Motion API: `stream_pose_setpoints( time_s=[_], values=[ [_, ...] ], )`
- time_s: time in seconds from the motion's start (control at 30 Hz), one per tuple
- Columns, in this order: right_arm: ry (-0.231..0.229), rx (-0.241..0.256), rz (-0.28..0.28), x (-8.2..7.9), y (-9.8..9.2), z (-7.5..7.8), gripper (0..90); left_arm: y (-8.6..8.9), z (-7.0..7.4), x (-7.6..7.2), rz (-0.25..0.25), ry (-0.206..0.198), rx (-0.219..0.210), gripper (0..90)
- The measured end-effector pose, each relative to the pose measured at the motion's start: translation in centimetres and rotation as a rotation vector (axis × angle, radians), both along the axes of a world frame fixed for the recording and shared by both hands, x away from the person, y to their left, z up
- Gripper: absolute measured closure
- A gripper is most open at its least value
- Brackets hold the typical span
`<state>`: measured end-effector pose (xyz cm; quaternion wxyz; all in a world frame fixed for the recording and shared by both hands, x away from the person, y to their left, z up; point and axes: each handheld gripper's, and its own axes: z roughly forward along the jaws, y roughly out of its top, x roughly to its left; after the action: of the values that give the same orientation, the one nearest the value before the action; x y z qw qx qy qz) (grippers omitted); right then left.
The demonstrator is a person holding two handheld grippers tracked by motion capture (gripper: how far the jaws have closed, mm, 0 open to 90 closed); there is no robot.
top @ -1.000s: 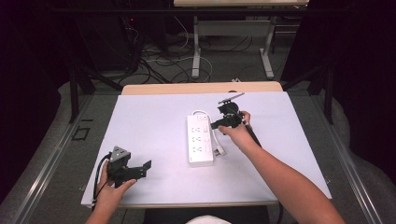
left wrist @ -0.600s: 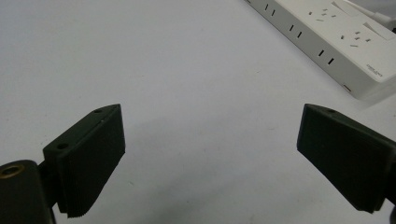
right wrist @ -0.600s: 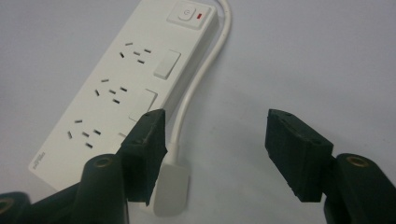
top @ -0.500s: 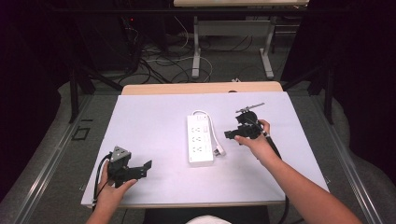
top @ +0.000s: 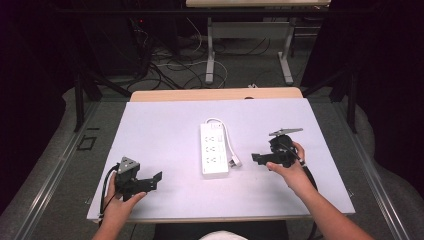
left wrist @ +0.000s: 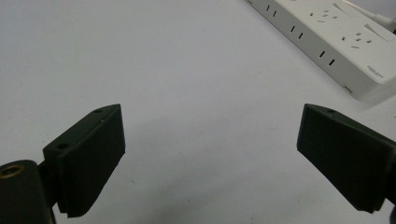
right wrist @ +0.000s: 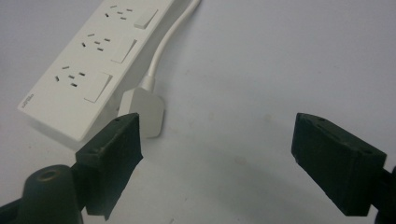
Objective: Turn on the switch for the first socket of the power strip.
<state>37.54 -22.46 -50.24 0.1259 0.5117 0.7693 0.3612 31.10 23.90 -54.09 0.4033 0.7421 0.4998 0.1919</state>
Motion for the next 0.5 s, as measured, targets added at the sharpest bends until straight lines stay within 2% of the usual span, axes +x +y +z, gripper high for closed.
stream_pose_setpoints(
  time_s=[0.23,0.4,0.5],
  values=[
    [-0.028,0.012,-0.040,-1.7,-2.4,-0.5,11.8,0.0,0.1,0.0,-0.003,0.005,0.004,7.5],
    [-0.074,-0.024,-0.071,-3.1,-4.4,-1.3,9.4,0.0,0.1,-0.1,-0.001,0.001,0.005,7.5],
    [-0.079,-0.034,-0.077,-3.4,-5.0,-1.6,8.3,0.0,0.1,-0.1,0.002,0.003,0.003,7.5]
  ],
)
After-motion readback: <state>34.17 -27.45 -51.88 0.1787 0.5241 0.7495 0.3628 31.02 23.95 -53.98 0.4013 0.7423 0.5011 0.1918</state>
